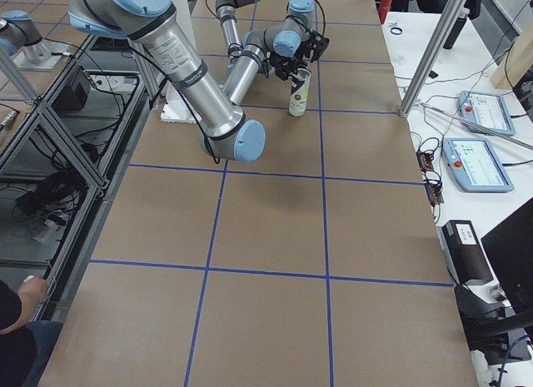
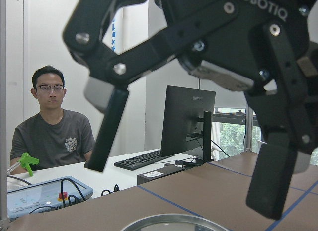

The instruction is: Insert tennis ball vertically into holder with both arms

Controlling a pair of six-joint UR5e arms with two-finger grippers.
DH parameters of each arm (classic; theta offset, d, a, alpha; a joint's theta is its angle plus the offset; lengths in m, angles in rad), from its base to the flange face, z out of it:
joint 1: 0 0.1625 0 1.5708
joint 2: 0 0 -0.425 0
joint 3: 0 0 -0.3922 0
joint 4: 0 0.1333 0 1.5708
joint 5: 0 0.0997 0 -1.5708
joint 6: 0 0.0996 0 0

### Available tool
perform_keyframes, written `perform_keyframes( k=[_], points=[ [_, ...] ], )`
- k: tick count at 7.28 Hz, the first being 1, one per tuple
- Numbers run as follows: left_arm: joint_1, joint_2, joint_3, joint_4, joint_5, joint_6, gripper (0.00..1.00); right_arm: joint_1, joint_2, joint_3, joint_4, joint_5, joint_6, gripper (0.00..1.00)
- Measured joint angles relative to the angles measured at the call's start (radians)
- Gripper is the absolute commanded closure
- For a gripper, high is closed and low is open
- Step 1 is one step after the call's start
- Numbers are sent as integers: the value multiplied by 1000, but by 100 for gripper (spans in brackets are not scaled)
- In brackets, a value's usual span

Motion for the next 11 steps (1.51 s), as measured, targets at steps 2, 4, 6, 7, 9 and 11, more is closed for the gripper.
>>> perform_keyframes(
  k=[2,4,6,7,9,11],
  points=[
    [-4,20,-49,-1,-1,0,3,69,-40,19,0,65,-25,1],
    [-8,121,-167,0,-4,-1,3,142,-96,38,0,124,-86,1],
    [-40,296,-323,2,-4,-3,1,205,-161,48,1,151,-173,1],
    [-86,396,-386,10,-5,-9,1,238,-215,61,2,157,-256,1],
    [-213,544,-435,96,-16,-78,1,314,-350,81,12,157,-491,0],
    [-394,609,-451,319,-163,-247,1,374,-452,77,15,132,-724,1]
  ],
)
